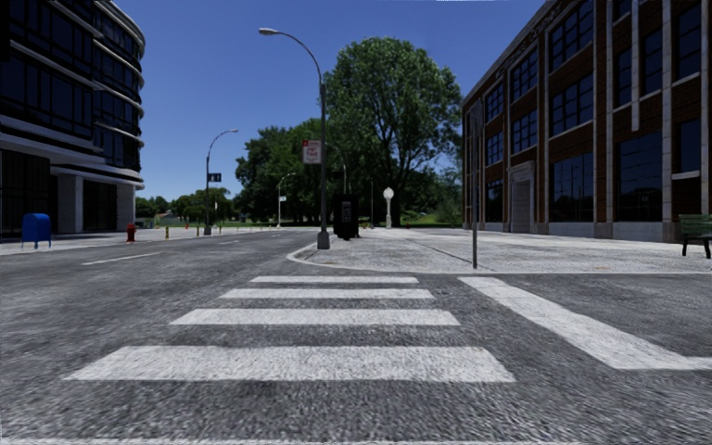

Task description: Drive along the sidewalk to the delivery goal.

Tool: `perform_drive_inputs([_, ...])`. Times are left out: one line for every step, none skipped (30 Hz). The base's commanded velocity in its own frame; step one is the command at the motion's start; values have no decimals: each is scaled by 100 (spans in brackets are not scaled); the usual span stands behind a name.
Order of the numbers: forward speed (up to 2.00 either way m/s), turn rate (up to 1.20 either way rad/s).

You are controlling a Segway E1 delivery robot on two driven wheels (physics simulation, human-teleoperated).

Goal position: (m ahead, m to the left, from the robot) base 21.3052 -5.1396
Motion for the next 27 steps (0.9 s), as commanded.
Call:
perform_drive_inputs([200, 0])
perform_drive_inputs([200, 0])
perform_drive_inputs([200, 0])
perform_drive_inputs([200, 0])
perform_drive_inputs([200, 0])
perform_drive_inputs([200, 0])
perform_drive_inputs([200, 0])
perform_drive_inputs([200, 0])
perform_drive_inputs([200, 0])
perform_drive_inputs([200, 0])
perform_drive_inputs([200, 0])
perform_drive_inputs([200, 0])
perform_drive_inputs([200, 0])
perform_drive_inputs([200, 0])
perform_drive_inputs([200, 0])
perform_drive_inputs([200, 0])
perform_drive_inputs([200, 0])
perform_drive_inputs([200, 0])
perform_drive_inputs([200, 0])
perform_drive_inputs([200, 0])
perform_drive_inputs([200, 0])
perform_drive_inputs([200, 0])
perform_drive_inputs([200, 0])
perform_drive_inputs([200, 0])
perform_drive_inputs([200, 0])
perform_drive_inputs([200, 0])
perform_drive_inputs([200, 0])
